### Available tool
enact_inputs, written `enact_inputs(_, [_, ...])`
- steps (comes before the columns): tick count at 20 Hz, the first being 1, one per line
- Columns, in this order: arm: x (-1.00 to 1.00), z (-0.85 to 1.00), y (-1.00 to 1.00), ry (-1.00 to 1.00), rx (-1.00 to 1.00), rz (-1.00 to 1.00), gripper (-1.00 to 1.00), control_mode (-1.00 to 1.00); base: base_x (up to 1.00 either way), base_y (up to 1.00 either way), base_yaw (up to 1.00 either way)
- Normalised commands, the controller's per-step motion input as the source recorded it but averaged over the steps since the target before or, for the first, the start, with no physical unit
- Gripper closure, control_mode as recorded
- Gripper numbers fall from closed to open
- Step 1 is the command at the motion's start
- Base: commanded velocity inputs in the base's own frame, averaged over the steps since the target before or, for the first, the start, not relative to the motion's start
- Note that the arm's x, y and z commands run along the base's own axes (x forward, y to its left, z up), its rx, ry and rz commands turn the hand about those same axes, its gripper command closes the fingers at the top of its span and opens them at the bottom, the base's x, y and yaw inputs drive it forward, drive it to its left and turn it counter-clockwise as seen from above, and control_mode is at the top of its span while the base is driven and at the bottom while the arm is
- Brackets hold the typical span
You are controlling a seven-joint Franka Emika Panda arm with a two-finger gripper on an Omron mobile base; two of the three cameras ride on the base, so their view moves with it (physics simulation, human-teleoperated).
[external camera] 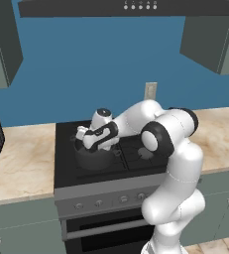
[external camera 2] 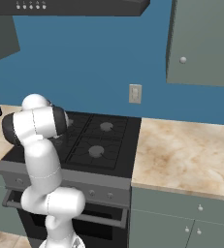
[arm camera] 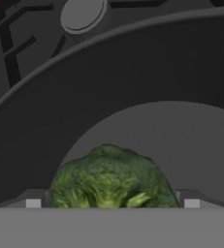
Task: Turn on the burner for the pot on the stove. Wait thirty seconds for the pot to heat up. Then add the broccoli to the pot.
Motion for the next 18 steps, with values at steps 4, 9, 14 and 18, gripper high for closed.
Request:
enact_inputs(4, [0.0,0.0,0.0,0.0,0.01,0.0,-1.0,-1.0,0.0,0.0,0.0])
enact_inputs(9, [-0.14,0.21,-0.22,-0.01,0.05,0.0,-1.0,-1.0,0.0,0.0,0.0])
enact_inputs(14, [-0.31,0.34,-0.31,0.0,0.04,-0.01,-1.0,-1.0,0.0,0.0,0.0])
enact_inputs(18, [-0.36,0.66,-0.2,-0.08,0.02,0.0,-1.0,-1.0,0.0,0.0,0.0])
